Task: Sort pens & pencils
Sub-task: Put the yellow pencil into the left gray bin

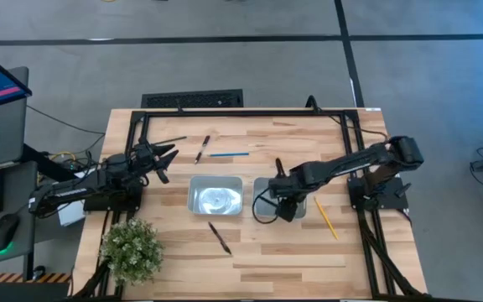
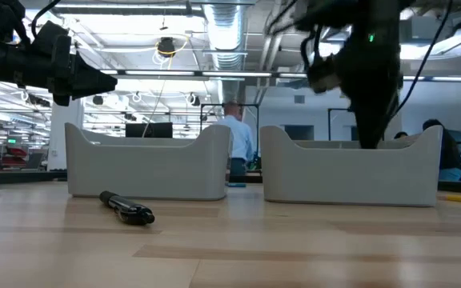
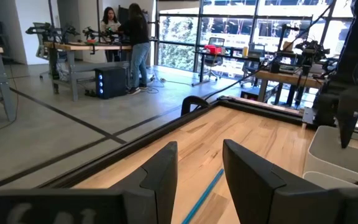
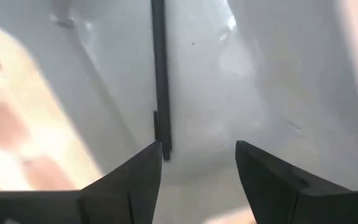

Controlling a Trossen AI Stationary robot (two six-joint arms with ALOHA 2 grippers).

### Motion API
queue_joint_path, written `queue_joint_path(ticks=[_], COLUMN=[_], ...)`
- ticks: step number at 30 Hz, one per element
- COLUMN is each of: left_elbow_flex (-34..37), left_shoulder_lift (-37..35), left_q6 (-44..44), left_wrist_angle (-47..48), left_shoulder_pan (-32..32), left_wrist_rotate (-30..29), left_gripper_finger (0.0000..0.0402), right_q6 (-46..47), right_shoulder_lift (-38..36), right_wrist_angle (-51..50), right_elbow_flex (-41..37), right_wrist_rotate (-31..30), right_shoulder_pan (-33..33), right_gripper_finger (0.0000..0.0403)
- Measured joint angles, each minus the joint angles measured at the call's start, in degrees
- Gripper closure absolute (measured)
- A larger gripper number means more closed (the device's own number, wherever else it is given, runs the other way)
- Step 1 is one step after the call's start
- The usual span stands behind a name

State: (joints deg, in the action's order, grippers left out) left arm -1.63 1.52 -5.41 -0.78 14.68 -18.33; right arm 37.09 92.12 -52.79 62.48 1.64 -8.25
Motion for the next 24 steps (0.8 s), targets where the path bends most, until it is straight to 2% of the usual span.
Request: queue_joint_path(ticks=[7, 14, 19, 24], left_elbow_flex=[0.00, 0.00, 0.00, 0.00], left_shoulder_lift=[-0.02, 0.00, -0.01, -0.01], left_q6=[0.00, -1.02, -2.89, -2.82], left_wrist_angle=[0.00, 0.00, -0.01, 0.00], left_shoulder_pan=[-0.02, -0.02, 0.00, 0.00], left_wrist_rotate=[0.00, 0.02, 0.00, 0.00], left_gripper_finger=[0.0283, 0.0283, 0.0283, 0.0283], right_q6=[13.58, 24.40, 32.42, 39.01], right_shoulder_lift=[-10.70, -18.68, -20.37, -19.90], right_wrist_angle=[-9.33, -18.93, -22.49, -20.56], right_elbow_flex=[0.94, 0.94, 0.46, -4.69], right_wrist_rotate=[-0.15, -1.21, -1.96, -1.56], right_shoulder_pan=[0.31, -3.83, -7.99, -12.78], right_gripper_finger=[0.0177, 0.0177, 0.0178, 0.0179])
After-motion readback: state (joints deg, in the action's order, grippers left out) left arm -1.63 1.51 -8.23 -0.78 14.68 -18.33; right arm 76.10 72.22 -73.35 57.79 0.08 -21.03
